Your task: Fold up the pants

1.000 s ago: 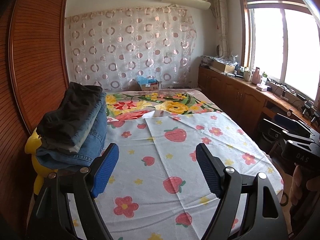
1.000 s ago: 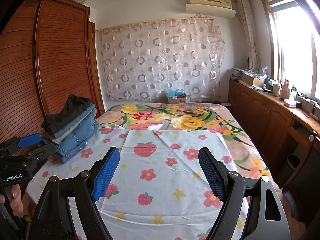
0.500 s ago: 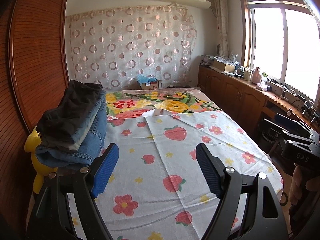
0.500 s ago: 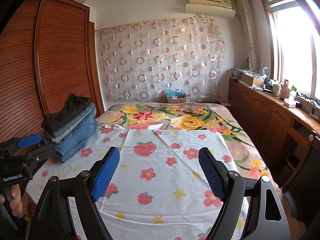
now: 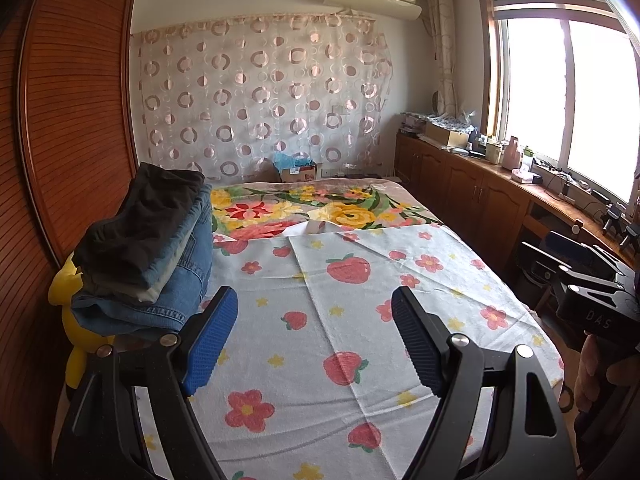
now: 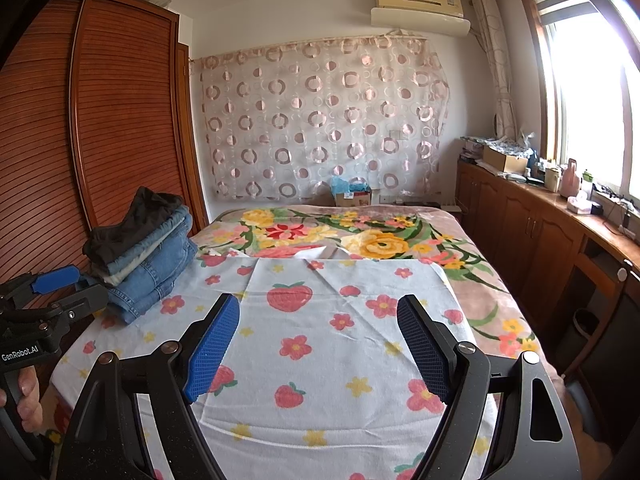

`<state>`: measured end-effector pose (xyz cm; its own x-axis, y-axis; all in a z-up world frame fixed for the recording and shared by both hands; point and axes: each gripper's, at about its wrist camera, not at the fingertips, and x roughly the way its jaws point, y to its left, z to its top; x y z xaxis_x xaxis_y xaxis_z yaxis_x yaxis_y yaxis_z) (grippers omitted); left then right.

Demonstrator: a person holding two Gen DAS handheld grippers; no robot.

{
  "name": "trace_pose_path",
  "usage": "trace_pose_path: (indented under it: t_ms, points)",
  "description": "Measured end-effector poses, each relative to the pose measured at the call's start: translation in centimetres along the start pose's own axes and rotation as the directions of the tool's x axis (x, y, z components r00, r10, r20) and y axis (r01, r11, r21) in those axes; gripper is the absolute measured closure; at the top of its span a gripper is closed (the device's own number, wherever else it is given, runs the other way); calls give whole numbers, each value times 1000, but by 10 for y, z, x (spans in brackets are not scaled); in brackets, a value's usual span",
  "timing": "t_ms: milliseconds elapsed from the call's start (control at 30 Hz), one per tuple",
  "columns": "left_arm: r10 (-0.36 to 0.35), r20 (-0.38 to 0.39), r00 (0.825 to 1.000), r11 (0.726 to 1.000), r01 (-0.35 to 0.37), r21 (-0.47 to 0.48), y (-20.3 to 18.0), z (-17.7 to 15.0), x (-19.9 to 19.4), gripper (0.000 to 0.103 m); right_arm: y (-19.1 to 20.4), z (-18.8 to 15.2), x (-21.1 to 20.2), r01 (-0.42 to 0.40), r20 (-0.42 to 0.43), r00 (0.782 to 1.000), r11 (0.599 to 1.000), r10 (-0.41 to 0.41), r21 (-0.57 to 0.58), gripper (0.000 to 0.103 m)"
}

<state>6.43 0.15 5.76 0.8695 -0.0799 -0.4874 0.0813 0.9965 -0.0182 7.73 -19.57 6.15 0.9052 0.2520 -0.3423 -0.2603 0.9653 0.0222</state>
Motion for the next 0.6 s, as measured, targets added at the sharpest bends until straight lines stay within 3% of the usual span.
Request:
trace_pose_path:
  t_ms: [600]
  points:
    - [2, 2, 1000, 1000, -2, 0, 0, 0, -1, 23, -1, -1, 0, -3, 2, 1000, 1000, 3, -3, 20]
